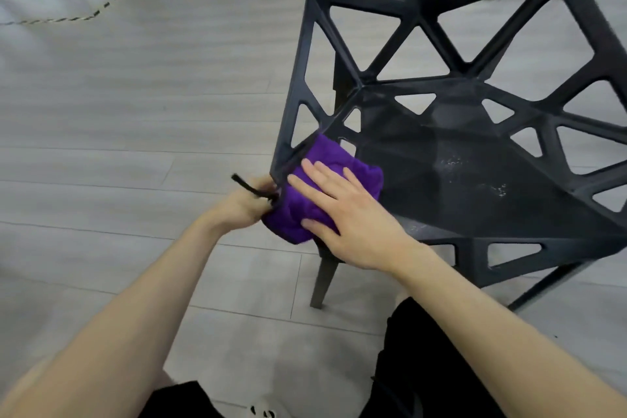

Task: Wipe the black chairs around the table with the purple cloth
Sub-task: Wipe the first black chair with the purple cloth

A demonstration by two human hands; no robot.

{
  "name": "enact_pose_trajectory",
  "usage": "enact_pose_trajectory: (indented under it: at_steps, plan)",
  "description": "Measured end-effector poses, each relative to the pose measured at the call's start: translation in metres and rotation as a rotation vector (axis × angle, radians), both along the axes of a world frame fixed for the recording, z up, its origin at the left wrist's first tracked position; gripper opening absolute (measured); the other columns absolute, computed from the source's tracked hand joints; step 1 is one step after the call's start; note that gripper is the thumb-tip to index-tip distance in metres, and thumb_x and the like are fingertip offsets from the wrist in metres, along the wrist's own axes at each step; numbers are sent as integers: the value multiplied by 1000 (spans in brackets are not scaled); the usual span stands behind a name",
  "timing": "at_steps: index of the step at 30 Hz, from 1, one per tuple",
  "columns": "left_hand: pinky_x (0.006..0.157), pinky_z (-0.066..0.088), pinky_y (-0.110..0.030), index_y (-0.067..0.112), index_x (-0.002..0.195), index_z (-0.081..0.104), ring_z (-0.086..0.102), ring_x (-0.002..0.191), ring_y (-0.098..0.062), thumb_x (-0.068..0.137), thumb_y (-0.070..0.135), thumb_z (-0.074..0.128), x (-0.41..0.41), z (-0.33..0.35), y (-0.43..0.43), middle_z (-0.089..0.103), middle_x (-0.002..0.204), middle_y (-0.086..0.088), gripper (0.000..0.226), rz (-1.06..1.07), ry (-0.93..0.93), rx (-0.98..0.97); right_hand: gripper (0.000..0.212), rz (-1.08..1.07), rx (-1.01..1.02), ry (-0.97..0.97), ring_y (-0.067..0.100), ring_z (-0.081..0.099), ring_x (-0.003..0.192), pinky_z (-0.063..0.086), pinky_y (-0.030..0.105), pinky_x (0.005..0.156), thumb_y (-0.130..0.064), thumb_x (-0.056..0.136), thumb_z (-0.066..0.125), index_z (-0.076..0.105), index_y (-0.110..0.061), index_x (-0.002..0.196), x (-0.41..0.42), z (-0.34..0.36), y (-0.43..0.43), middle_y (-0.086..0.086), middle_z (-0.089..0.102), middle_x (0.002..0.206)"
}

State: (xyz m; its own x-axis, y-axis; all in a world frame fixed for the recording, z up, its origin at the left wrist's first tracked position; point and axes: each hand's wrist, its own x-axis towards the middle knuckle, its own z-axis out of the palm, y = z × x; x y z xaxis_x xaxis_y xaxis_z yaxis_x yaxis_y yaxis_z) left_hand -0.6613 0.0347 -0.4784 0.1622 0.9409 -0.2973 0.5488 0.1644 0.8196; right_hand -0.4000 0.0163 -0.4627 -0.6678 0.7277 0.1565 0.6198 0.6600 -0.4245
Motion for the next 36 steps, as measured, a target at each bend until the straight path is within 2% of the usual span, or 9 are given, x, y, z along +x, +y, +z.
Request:
enact_pose_trajectory:
  at_steps: [3,7,11,16,21,25,30,34,36]
  plan:
    - [87,54,-37,14,125,70,73,93,-11,113,17,50,-4,-5,5,79,110,-11,24,205,-186,85,70,-51,90,-75,15,2,167,6,51,135,-57,109,45,16,-42,171,25,-12,-21,-8,7,180]
    - [80,56,-26,13,108,81,73,91,-17,118,34,32,-10,21,4,80,99,-6,55,401,-486,40,72,-156,88,-87,22,8,166,13,54,133,-59,109,40,13,-36,172,-35,-5,12,2,9,181]
    - [72,48,-32,19,90,85,73,82,-8,112,40,52,-8,55,15,81,88,4,44,294,-120,167,72,-199,74,-58,25,3,167,12,60,132,-62,108,40,14,-39,171,-49,-7,18,4,8,181]
    - [62,44,-13,17,86,81,61,64,-1,106,35,66,-16,62,30,74,69,12,31,125,165,215,73,-278,198,-108,37,5,166,7,64,131,-64,105,43,17,-42,170,-16,-22,-24,13,10,180]
    - [76,57,-33,22,84,83,71,74,-12,104,41,69,-23,66,38,79,78,5,31,156,157,178,80,-220,190,-53,33,19,164,20,59,129,-50,103,56,20,-29,171,-81,-9,11,13,19,178]
    - [65,40,-30,21,69,79,47,59,-8,103,42,71,-23,68,41,60,55,16,41,142,151,149,86,-198,207,-56,23,14,166,18,55,131,-49,101,55,15,-22,172,-43,-15,-11,4,17,179]
    - [75,44,-32,18,76,83,50,69,-12,104,42,69,-26,67,43,73,68,9,40,107,159,161,84,-208,277,-157,32,15,165,15,57,132,-53,102,54,21,-21,171,-21,-25,-33,14,18,178]
    - [65,40,-34,13,84,83,51,63,-17,97,40,74,-29,67,41,69,68,-5,31,98,84,163,91,-340,67,41,32,15,165,12,53,133,-62,106,45,12,-8,171,-86,-9,16,17,20,177]
    - [63,32,-39,2,89,77,41,66,-23,88,44,69,-31,64,40,58,71,-12,43,88,37,148,95,-402,-27,107,32,7,166,5,52,134,-68,104,44,15,-7,170,-87,-6,36,16,14,178]
